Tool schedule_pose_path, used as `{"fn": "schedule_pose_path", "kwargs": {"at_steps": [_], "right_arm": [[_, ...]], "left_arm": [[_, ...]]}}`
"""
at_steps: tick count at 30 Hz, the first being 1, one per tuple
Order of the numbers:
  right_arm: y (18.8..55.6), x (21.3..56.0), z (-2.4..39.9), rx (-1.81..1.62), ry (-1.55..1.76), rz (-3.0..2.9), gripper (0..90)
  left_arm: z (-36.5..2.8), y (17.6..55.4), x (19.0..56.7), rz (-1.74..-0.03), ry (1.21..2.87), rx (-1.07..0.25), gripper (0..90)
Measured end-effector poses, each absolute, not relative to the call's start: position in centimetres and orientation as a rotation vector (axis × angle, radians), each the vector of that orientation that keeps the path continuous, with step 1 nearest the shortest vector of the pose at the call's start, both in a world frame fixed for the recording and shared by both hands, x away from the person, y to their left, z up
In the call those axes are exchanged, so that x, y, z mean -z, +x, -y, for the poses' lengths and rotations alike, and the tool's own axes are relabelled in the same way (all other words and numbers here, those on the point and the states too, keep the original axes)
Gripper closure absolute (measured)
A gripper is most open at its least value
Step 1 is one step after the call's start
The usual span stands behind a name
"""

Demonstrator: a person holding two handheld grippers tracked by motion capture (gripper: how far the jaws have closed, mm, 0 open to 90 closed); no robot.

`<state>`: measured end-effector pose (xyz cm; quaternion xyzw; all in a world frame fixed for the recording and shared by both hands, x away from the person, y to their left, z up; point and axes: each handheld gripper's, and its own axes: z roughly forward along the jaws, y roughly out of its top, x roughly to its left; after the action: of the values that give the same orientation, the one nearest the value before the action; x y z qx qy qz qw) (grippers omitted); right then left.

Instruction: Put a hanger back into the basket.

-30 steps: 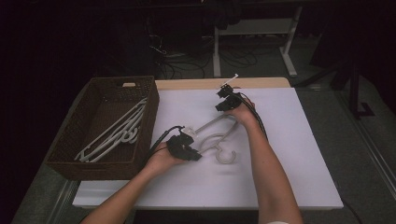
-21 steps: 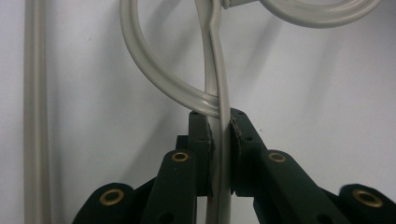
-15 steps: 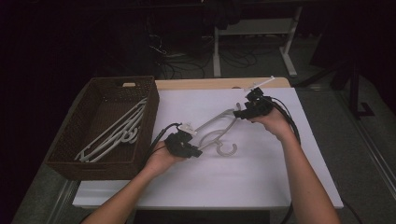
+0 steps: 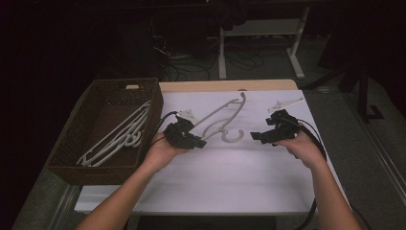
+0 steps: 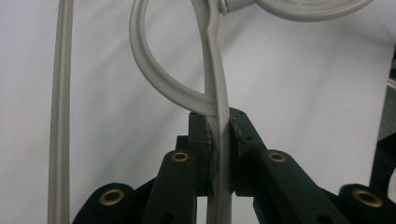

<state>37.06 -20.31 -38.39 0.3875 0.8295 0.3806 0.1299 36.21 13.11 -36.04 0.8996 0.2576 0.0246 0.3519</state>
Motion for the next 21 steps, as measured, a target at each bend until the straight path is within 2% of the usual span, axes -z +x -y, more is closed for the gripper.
{"fn": "schedule_pose_path", "kwargs": {"at_steps": [7, 15, 21], "right_arm": [[35.2, 39.9, 20.3, -1.127, 1.133, -2.387, 2.1], [33.5, 41.5, 20.1, -1.159, 1.116, -2.384, 0.1], [32.6, 42.2, 19.6, -1.167, 1.091, -2.387, 0.1]], "left_arm": [[-14.4, 36.4, 32.4, -0.674, 2.3, -0.075, 81.6], [-17.8, 36.7, 28.1, -0.68, 2.246, -0.1, 81.6], [-22.0, 36.4, 25.3, -0.658, 2.202, -0.182, 81.6]]}}
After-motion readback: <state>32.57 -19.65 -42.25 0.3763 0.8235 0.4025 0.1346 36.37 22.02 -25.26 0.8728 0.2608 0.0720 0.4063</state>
